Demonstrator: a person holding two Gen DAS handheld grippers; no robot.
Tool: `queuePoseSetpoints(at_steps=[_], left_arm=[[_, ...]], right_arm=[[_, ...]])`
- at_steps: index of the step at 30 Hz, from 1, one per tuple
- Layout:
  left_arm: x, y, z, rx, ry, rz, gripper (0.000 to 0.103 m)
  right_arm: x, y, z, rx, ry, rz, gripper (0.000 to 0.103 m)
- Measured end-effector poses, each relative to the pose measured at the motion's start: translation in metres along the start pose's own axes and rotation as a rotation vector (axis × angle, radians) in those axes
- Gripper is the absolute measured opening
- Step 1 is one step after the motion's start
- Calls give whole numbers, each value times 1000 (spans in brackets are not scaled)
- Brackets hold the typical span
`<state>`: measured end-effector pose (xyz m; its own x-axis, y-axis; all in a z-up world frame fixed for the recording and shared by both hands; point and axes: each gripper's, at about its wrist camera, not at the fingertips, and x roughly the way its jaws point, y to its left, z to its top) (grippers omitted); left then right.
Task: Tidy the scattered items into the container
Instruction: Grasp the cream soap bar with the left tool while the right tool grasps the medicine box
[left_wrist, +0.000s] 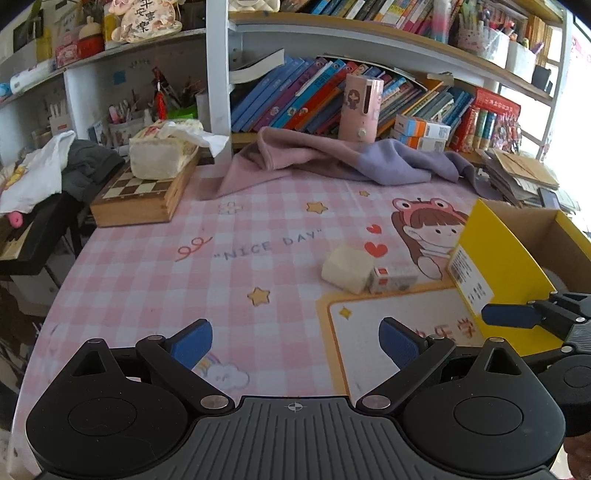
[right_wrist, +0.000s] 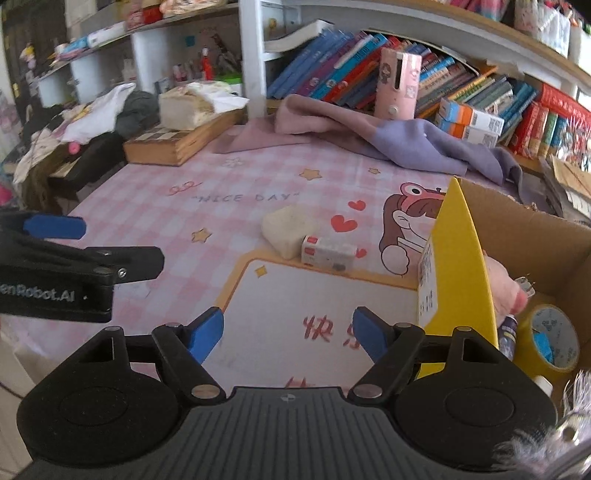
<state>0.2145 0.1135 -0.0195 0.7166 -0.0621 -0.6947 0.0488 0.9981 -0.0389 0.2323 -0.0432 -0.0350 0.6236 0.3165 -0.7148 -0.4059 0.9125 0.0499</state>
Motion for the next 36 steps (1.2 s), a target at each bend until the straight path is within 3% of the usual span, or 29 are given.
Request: queuePoseSetpoints(at_steps=[5,18,29,31,33,36], left_arm=[[21,2,13,11,16,-8,99],[79,8,43,12,53,-48,98],[109,8,56,26,84,-77,98],[112,8,58,28,90,-87,97],[117,6,60,35,96,-99,97],[123,0,63,51,97,-125,97]], right_arm=[[20,-4,14,20,20,-2,75],[86,-24,45,118,86,-120,75],[125,-34,54,158,134,-141,75],[125,-37,54,176,130,-127,70],[123,-41,53,205,129,-112,54],[119,-51,50,248,136,-155,53]])
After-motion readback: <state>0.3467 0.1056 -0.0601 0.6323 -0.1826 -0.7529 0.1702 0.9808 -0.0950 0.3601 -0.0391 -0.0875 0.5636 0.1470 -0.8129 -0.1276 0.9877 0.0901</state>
